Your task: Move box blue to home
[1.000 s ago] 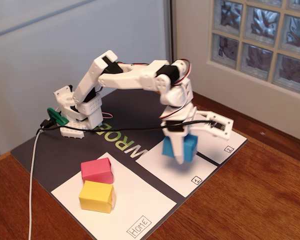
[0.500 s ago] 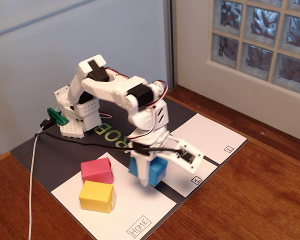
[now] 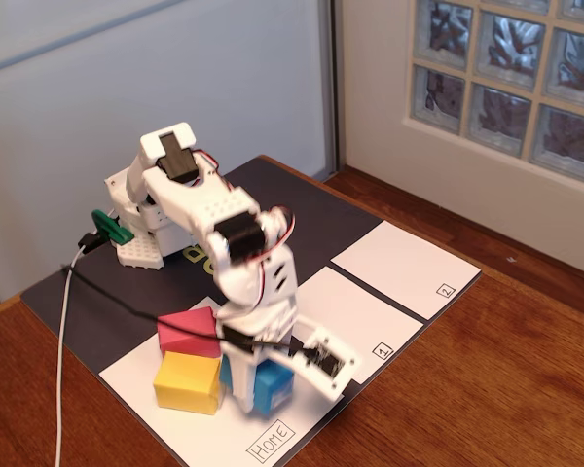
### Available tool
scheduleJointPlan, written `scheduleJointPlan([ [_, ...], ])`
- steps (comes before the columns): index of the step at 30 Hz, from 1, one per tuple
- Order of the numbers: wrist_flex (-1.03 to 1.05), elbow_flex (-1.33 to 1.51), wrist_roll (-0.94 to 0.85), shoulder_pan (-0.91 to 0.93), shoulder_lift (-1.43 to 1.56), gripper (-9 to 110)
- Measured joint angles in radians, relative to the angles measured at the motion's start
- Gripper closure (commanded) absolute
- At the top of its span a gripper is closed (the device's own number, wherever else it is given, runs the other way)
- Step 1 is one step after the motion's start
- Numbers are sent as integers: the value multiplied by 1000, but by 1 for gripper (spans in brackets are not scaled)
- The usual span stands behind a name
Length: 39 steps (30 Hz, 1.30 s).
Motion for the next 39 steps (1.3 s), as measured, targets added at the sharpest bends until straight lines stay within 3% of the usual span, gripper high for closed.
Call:
scheduleJointPlan([
  [21,-31,167,141,-89,26,102],
  [39,-48,172,87,-74,26,102],
])
